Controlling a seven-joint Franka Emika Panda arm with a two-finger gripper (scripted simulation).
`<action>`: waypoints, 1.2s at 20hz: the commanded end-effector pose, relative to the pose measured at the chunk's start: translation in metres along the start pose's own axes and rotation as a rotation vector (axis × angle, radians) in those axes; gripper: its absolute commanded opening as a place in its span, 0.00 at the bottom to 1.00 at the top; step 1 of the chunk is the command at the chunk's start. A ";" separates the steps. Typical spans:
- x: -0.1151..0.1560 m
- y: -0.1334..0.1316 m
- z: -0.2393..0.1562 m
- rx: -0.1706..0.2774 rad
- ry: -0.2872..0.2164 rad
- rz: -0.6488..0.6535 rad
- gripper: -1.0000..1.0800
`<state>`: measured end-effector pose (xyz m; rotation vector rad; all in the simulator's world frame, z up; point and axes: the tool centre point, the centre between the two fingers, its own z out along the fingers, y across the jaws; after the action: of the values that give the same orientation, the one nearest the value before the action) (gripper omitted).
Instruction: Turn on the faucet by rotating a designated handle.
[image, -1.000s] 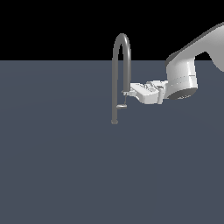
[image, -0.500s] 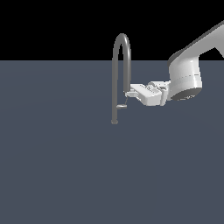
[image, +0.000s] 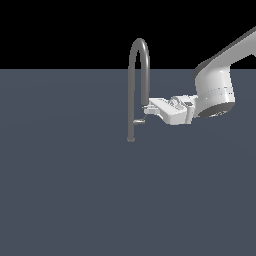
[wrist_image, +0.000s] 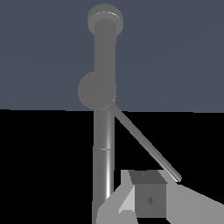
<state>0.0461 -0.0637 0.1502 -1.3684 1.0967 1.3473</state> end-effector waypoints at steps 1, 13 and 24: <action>0.008 0.012 0.000 -0.007 -0.005 0.010 0.00; 0.044 0.037 0.000 -0.009 -0.005 0.010 0.00; 0.080 0.036 0.000 -0.009 -0.005 0.010 0.00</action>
<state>0.0197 -0.0692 0.0944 -1.3815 1.0672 1.3473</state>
